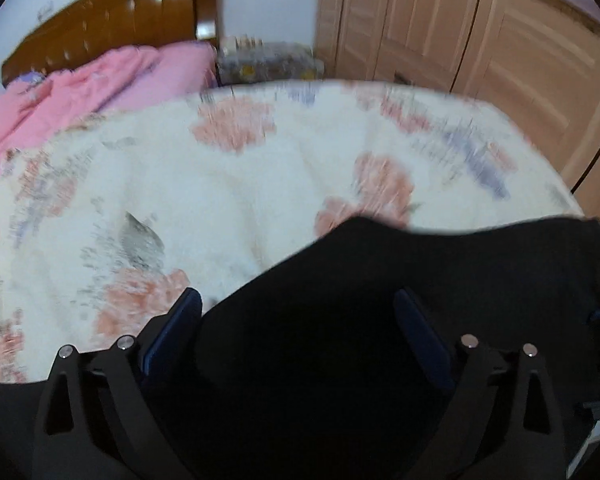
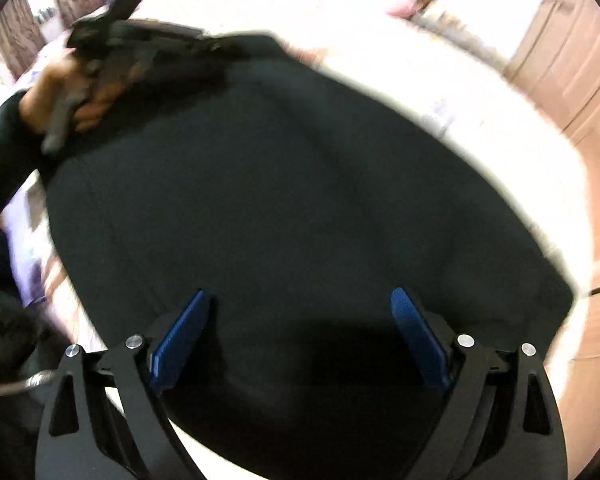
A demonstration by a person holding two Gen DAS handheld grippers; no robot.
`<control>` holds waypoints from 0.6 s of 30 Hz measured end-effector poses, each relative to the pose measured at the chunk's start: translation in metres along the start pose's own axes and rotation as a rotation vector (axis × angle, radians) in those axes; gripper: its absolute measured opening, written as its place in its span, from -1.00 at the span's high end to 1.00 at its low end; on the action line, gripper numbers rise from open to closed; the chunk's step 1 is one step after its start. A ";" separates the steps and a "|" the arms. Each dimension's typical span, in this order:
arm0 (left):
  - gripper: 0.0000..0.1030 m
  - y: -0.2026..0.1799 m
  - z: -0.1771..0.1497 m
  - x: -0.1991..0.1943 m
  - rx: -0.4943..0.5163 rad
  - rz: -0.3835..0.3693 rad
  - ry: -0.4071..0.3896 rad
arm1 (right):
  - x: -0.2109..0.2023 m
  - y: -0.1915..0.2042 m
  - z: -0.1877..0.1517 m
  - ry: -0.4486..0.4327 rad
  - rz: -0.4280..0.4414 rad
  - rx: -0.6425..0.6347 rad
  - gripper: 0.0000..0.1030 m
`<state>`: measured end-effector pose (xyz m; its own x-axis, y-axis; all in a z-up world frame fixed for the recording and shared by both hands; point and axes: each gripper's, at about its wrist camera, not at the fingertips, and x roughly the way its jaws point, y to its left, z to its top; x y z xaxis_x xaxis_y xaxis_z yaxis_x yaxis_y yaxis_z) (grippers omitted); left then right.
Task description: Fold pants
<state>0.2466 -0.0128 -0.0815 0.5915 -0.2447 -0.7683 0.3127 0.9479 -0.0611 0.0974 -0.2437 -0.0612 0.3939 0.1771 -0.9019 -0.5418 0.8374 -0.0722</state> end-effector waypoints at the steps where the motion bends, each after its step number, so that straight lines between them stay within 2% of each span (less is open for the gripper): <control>1: -0.88 -0.003 0.005 -0.015 -0.014 -0.039 -0.050 | -0.007 0.005 0.013 -0.061 0.041 0.030 -0.73; 3: -0.89 -0.016 0.014 -0.022 0.004 -0.066 -0.067 | -0.003 0.020 0.034 -0.105 0.135 0.039 -0.73; 4: -0.89 -0.028 0.019 -0.014 0.050 -0.056 -0.039 | 0.004 0.032 0.044 -0.108 0.146 0.017 -0.73; 7: -0.89 -0.048 0.021 0.024 0.139 -0.008 0.069 | 0.043 0.061 0.046 0.017 0.080 -0.075 -0.75; 8: -0.94 -0.051 0.017 0.035 0.153 0.013 0.083 | 0.040 0.060 0.034 -0.033 0.087 -0.082 -0.79; 10: -0.97 -0.046 0.013 0.045 0.136 0.007 0.060 | 0.027 0.053 0.002 -0.048 0.100 -0.093 -0.80; 12: -0.97 -0.035 0.018 0.049 0.076 -0.018 0.073 | 0.011 0.038 -0.029 -0.057 0.128 -0.041 -0.80; 14: -0.97 -0.037 0.020 0.050 0.085 0.000 0.070 | -0.002 0.025 -0.044 -0.045 0.190 -0.006 -0.79; 15: -0.97 -0.039 0.020 0.048 0.094 0.019 0.063 | -0.007 0.021 -0.046 -0.030 0.194 -0.016 -0.78; 16: -0.95 -0.043 0.020 0.038 0.102 0.060 0.031 | -0.016 0.014 -0.048 -0.030 0.167 -0.010 -0.78; 17: -0.89 -0.049 0.019 0.022 0.099 0.080 -0.022 | -0.030 -0.001 -0.045 -0.070 0.147 0.047 -0.78; 18: -0.89 -0.054 0.017 0.003 0.091 0.067 -0.074 | -0.042 -0.016 -0.045 -0.112 0.148 0.103 -0.79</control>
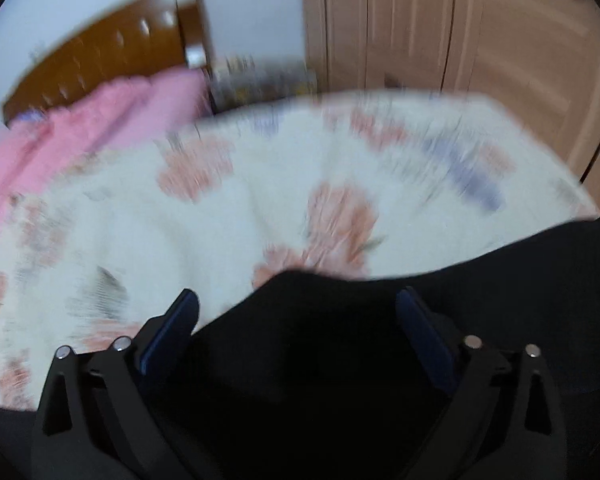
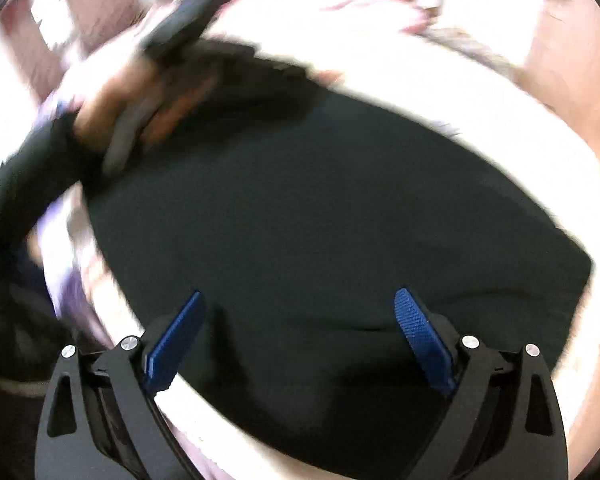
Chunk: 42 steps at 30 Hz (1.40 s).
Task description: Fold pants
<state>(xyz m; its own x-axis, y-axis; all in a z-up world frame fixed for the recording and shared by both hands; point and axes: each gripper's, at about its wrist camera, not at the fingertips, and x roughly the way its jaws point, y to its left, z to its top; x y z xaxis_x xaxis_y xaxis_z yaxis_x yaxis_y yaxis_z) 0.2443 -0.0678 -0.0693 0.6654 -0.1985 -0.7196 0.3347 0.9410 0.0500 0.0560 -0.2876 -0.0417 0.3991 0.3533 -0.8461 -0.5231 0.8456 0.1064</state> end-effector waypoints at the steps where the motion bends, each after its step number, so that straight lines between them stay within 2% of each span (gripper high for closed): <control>1: -0.92 -0.004 0.000 -0.025 -0.023 -0.048 -0.062 | -0.010 -0.013 0.002 -0.039 -0.016 0.041 -0.79; 2: -0.93 -0.009 0.000 -0.041 -0.034 -0.088 -0.096 | -0.015 -0.026 0.006 -0.054 -0.075 0.063 -0.79; 3: -0.95 -0.018 -0.002 -0.049 -0.028 -0.123 -0.087 | -0.013 -0.031 0.009 -0.044 -0.113 0.066 -0.81; 5: -0.96 -0.035 -0.007 -0.038 0.007 -0.157 -0.013 | -0.003 -0.035 0.008 0.000 -0.132 0.055 -0.81; 7: -0.96 -0.047 -0.017 -0.018 0.046 -0.112 0.045 | 0.009 -0.034 0.003 0.034 -0.142 0.045 -0.81; 8: -0.96 -0.050 -0.023 -0.003 0.060 -0.090 0.090 | 0.018 -0.031 -0.007 0.064 -0.178 0.015 -0.83; 9: -0.97 -0.050 -0.029 0.010 0.060 -0.080 0.115 | 0.019 -0.027 -0.017 0.055 -0.208 -0.020 -0.84; 11: -0.97 -0.045 -0.029 0.012 0.031 -0.098 0.098 | 0.011 -0.030 -0.033 0.000 -0.196 0.025 -0.85; 13: -0.97 -0.044 -0.026 0.016 0.047 -0.060 0.091 | -0.001 -0.029 -0.041 0.014 -0.208 0.054 -0.83; 15: -0.97 -0.046 -0.026 0.010 0.065 -0.027 0.093 | -0.014 -0.020 -0.040 0.035 -0.279 0.046 -0.83; 16: -0.95 -0.050 -0.028 -0.003 0.087 0.012 0.078 | -0.021 -0.013 -0.047 0.005 -0.314 0.023 -0.83; 17: -0.96 -0.052 -0.032 -0.016 0.093 0.014 0.064 | -0.033 0.000 -0.049 -0.045 -0.295 0.020 -0.84; 19: -0.96 -0.047 -0.049 -0.054 0.066 -0.027 0.026 | -0.044 0.020 -0.053 -0.124 -0.197 0.047 -0.84; 21: -0.97 -0.041 -0.064 -0.072 0.034 -0.018 0.030 | -0.036 0.039 -0.057 -0.136 -0.182 0.007 -0.84; 23: -0.96 -0.031 -0.091 -0.079 -0.016 0.010 0.072 | -0.022 0.043 -0.063 -0.123 -0.221 -0.007 -0.84; 25: -0.96 -0.017 -0.119 -0.080 -0.055 0.035 0.127 | 0.001 0.033 -0.068 -0.055 -0.207 0.040 -0.85; 26: -0.97 -0.011 -0.132 -0.080 -0.074 0.033 0.149 | 0.001 0.029 -0.079 -0.092 -0.180 0.047 -0.87; 27: -0.97 -0.005 -0.143 -0.083 -0.101 0.001 0.142 | -0.001 0.028 -0.085 -0.105 -0.170 0.037 -0.88; 29: -0.97 -0.005 -0.156 -0.090 -0.081 0.005 0.106 | -0.003 0.029 -0.090 -0.102 -0.165 0.040 -0.88; 31: -0.96 -0.006 -0.159 -0.096 -0.076 0.002 0.123 | 0.006 0.030 -0.077 -0.058 -0.189 0.039 -0.87; 32: -0.92 -0.003 -0.158 -0.106 -0.084 -0.024 0.126 | 0.005 0.028 -0.070 -0.021 -0.205 0.051 -0.87; 33: -0.92 0.004 -0.157 -0.117 -0.099 -0.050 0.095 | 0.003 0.029 -0.063 -0.017 -0.222 0.059 -0.87; 35: -0.95 0.029 -0.162 -0.143 -0.138 0.000 0.017 | -0.016 0.035 -0.051 -0.107 -0.212 0.074 -0.88; 37: -0.95 0.070 -0.172 -0.149 -0.219 0.076 -0.001 | -0.022 0.036 -0.044 -0.170 -0.150 0.100 -0.88; 40: -0.95 0.128 -0.197 -0.136 -0.378 0.119 0.052 | 0.008 0.044 -0.027 -0.152 -0.169 0.103 -0.88; 41: -0.94 0.138 -0.207 -0.132 -0.398 0.123 0.066 | 0.023 0.042 -0.028 -0.118 -0.155 0.113 -0.88; 42: -0.94 0.138 -0.216 -0.132 -0.359 0.122 0.034 | 0.041 0.048 -0.019 -0.085 -0.152 0.113 -0.89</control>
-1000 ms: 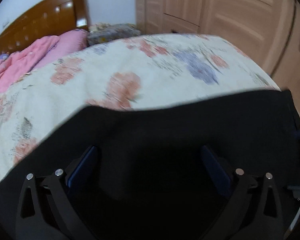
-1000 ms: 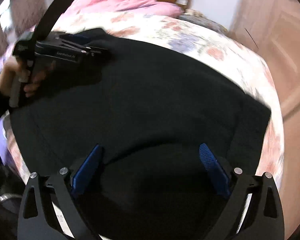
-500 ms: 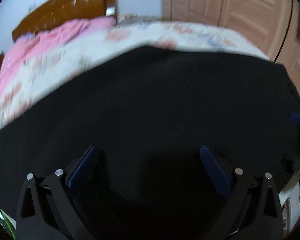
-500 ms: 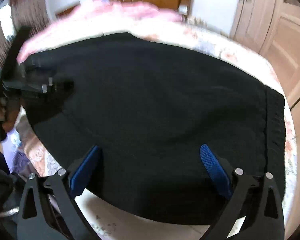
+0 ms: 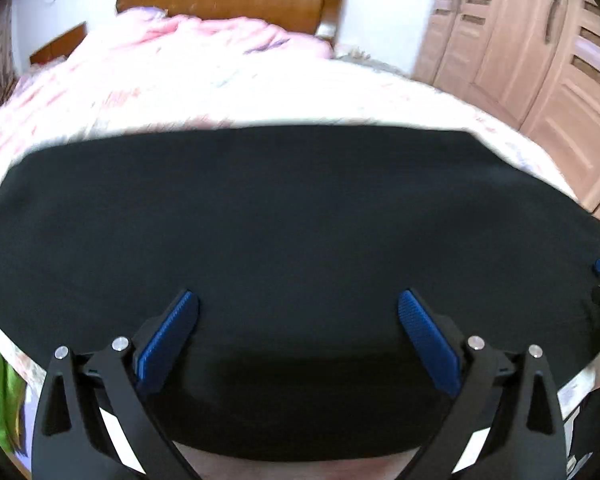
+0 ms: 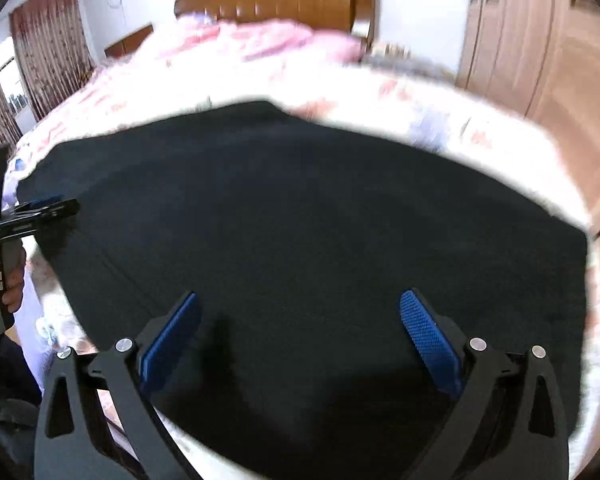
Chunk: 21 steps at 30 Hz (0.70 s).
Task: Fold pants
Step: 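Open both grippers and withdraw from the folded pants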
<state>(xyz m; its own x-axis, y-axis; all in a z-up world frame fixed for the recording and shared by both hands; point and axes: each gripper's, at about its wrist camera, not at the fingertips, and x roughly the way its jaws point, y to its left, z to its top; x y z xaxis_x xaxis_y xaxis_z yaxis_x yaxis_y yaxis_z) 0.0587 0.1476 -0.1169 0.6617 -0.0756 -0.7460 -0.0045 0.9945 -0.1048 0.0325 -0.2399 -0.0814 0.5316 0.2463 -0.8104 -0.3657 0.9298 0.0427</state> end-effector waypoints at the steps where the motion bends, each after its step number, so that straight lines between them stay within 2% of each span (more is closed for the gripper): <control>1: -0.95 -0.004 -0.005 0.000 0.042 0.019 -0.006 | 0.007 0.001 -0.008 0.021 -0.021 -0.029 -0.91; 2: -0.95 -0.010 -0.010 0.000 0.081 0.049 -0.013 | 0.003 0.008 -0.015 -0.039 -0.037 -0.086 -0.91; 4: -0.95 -0.009 -0.009 -0.002 0.080 0.038 0.000 | -0.001 0.003 -0.019 -0.011 0.002 -0.058 -0.92; 5: -0.95 -0.006 -0.006 -0.005 0.075 0.026 0.010 | -0.007 0.003 -0.016 0.036 -0.005 -0.069 -0.91; 6: -0.95 -0.001 -0.001 -0.012 0.063 0.022 0.003 | -0.011 0.004 -0.010 0.068 -0.019 -0.062 -0.91; 7: -0.95 0.012 0.009 -0.024 0.043 0.037 -0.047 | -0.018 0.008 -0.001 0.068 -0.048 -0.062 -0.91; 9: -0.96 0.040 0.034 -0.036 0.007 0.108 -0.109 | -0.026 0.025 0.028 -0.003 -0.028 -0.099 -0.91; 10: -0.96 0.052 0.047 -0.034 -0.014 0.141 -0.110 | -0.026 0.036 0.040 -0.024 0.007 -0.116 -0.91; 12: -0.96 0.080 0.068 -0.017 -0.063 0.159 -0.055 | -0.009 0.075 0.074 -0.036 0.065 -0.187 -0.91; 13: -0.96 0.098 0.077 -0.001 -0.098 0.187 -0.011 | 0.004 0.093 0.086 -0.027 0.088 -0.220 -0.91; 16: -0.96 0.138 0.083 0.026 -0.156 0.294 0.045 | 0.049 0.152 0.120 0.039 0.139 -0.303 -0.91; 18: -0.96 0.155 0.083 0.040 -0.183 0.317 0.083 | 0.078 0.172 0.137 0.078 0.162 -0.345 -0.91; 19: -0.97 0.164 0.075 0.047 -0.190 0.333 0.099 | 0.098 0.176 0.135 0.135 0.127 -0.357 -0.90; 20: -0.97 0.173 0.064 0.046 -0.191 0.320 0.093 | 0.111 0.172 0.145 0.150 0.122 -0.350 -0.92; 21: -0.97 0.176 0.056 0.043 -0.190 0.304 0.069 | 0.112 0.167 0.158 0.093 0.145 -0.335 -0.91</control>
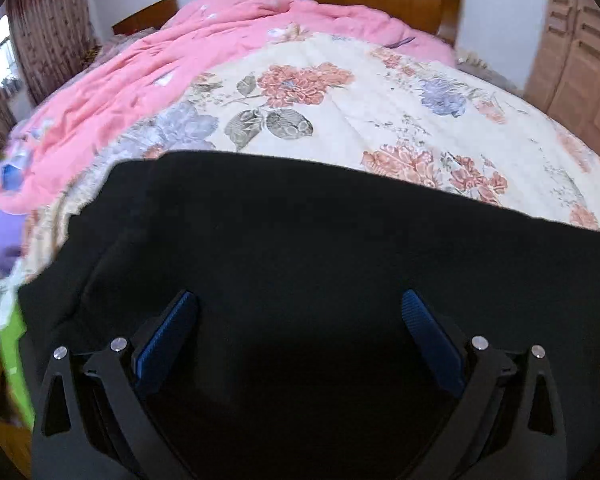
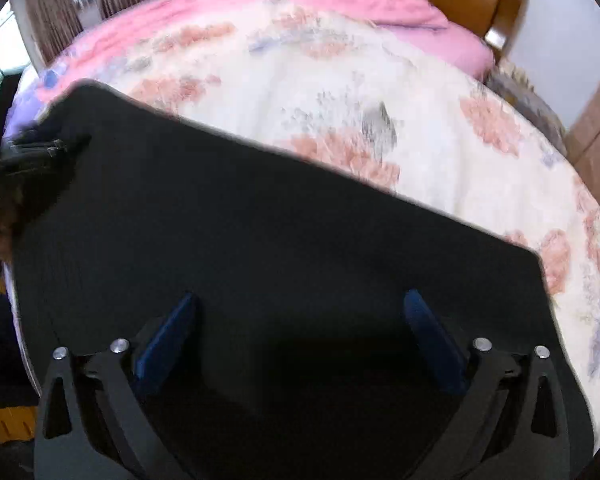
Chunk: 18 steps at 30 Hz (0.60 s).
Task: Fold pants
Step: 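Open both grippers and withdraw from the folded pants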
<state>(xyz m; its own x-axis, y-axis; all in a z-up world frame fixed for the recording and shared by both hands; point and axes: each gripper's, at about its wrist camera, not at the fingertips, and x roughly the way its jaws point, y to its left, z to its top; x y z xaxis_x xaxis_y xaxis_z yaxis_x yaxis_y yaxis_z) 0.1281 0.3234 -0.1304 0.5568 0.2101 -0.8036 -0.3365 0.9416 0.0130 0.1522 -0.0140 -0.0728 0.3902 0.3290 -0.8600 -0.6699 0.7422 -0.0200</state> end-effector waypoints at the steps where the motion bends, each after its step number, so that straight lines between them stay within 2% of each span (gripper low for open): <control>1: -0.97 0.002 -0.003 -0.001 0.005 -0.004 -0.019 | -0.008 -0.007 -0.008 0.008 0.007 0.017 -0.91; 4: -0.97 0.000 -0.005 -0.009 0.009 0.026 -0.030 | -0.017 -0.012 -0.004 0.011 -0.044 0.089 -0.90; 7: -0.97 0.001 -0.002 -0.011 0.003 0.054 -0.042 | -0.013 -0.024 -0.005 -0.045 -0.018 0.096 -0.90; 10: -0.97 0.009 -0.005 -0.006 -0.014 0.009 -0.041 | 0.008 -0.021 0.003 -0.027 -0.093 0.021 -0.92; 12: -0.97 0.011 -0.006 -0.007 -0.013 -0.001 -0.044 | 0.019 -0.029 0.019 -0.030 -0.071 0.075 -0.90; 14: -0.97 0.008 -0.005 -0.016 -0.010 0.042 -0.048 | 0.009 -0.035 0.020 -0.048 -0.133 0.163 -0.90; 15: -0.96 0.004 -0.006 -0.028 -0.008 0.068 -0.074 | -0.004 -0.035 0.016 -0.086 -0.134 0.180 -0.90; 17: -0.96 -0.002 -0.009 -0.047 -0.009 0.044 -0.122 | -0.023 -0.034 0.008 -0.155 -0.106 0.176 -0.90; 18: -0.96 -0.005 -0.012 -0.054 -0.010 0.022 -0.132 | -0.030 -0.035 -0.002 -0.151 -0.116 0.177 -0.90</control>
<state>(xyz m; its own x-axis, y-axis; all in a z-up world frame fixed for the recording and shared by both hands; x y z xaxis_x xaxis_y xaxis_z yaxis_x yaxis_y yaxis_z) 0.0910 0.3038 -0.0938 0.6438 0.2639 -0.7182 -0.3567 0.9339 0.0234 0.1626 -0.0508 -0.0476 0.5568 0.3098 -0.7708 -0.4993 0.8664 -0.0124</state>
